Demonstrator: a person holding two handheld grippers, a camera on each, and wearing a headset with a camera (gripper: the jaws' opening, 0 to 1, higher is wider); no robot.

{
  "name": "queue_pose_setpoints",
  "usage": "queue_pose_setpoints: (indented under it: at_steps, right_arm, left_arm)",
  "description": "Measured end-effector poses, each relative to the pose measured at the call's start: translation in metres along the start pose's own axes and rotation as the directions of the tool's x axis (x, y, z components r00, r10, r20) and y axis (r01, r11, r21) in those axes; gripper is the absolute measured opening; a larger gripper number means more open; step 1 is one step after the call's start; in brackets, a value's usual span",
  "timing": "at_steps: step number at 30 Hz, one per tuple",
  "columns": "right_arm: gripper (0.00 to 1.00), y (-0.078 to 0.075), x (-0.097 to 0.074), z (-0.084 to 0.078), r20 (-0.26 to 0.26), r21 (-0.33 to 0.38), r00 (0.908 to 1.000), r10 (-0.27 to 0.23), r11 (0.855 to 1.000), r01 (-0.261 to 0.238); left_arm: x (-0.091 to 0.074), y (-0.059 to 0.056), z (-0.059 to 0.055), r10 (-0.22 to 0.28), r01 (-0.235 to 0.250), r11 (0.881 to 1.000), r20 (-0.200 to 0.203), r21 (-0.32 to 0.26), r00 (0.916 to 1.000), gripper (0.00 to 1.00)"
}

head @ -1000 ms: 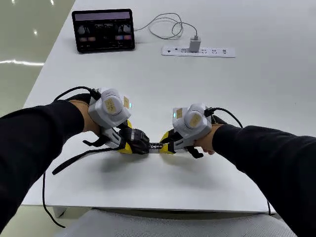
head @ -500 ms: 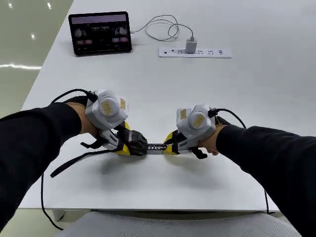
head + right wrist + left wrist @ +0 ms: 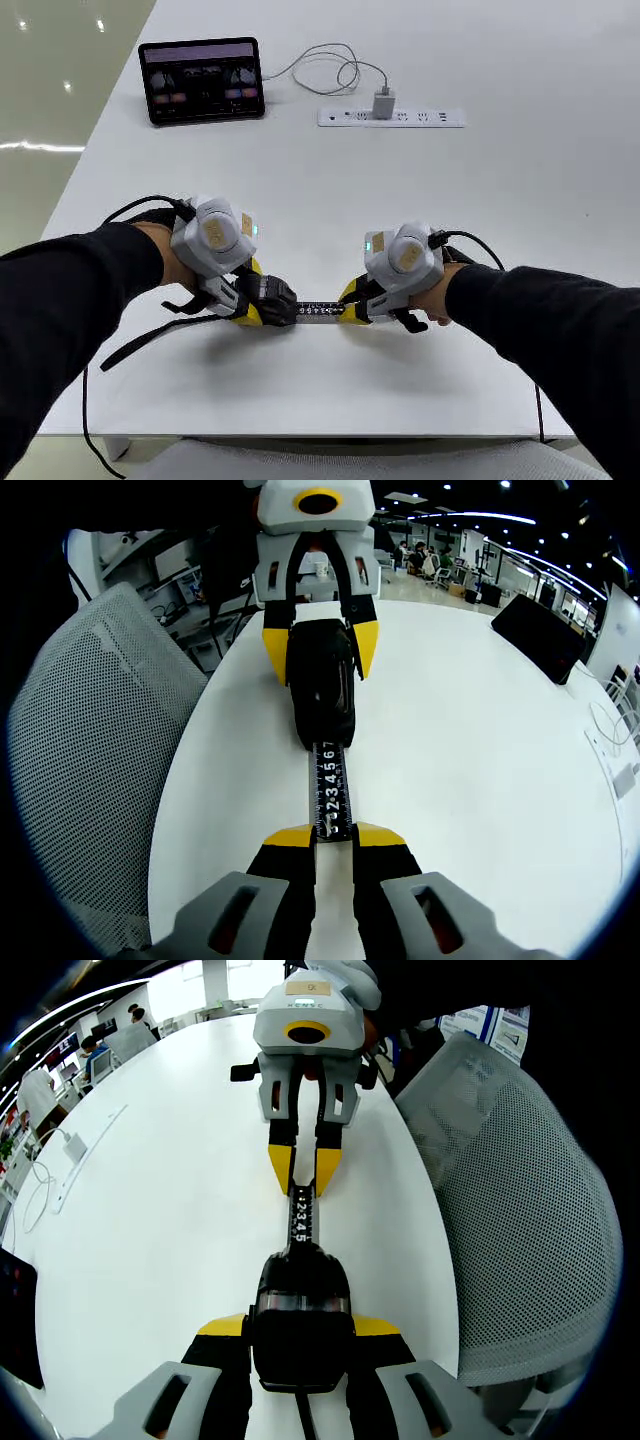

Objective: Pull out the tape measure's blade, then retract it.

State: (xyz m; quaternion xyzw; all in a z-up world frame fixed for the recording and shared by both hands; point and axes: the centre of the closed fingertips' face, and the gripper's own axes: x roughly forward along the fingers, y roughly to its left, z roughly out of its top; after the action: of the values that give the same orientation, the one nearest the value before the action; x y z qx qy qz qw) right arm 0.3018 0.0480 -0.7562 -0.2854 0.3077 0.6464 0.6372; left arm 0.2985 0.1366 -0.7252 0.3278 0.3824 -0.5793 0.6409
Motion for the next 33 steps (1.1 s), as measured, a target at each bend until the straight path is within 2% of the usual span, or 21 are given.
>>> queue_pose_setpoints:
  at_steps: [11, 19, 33]
  right_arm:
    - [0.08, -0.004, -0.012, -0.015, -0.015, 0.015, 0.9997, -0.02, 1.0, 0.02]
    - [0.08, -0.003, -0.017, -0.019, -0.019, 0.019, 0.9996, -0.023, 1.0, 0.023]
    - [0.08, -0.005, -0.027, -0.029, -0.019, 0.044, 0.9996, -0.021, 0.999, 0.022]
  left_arm:
    - [0.0, 0.001, 0.0, 0.003, -0.003, 1.0, 0.005, -0.012, 1.0, 0.32]
    - [0.001, 0.003, 0.0, 0.01, -0.01, 1.0, 0.022, -0.015, 0.9997, 0.32]
    - [0.002, 0.004, -0.001, 0.009, -0.008, 0.999, 0.027, -0.035, 0.9996, 0.32]
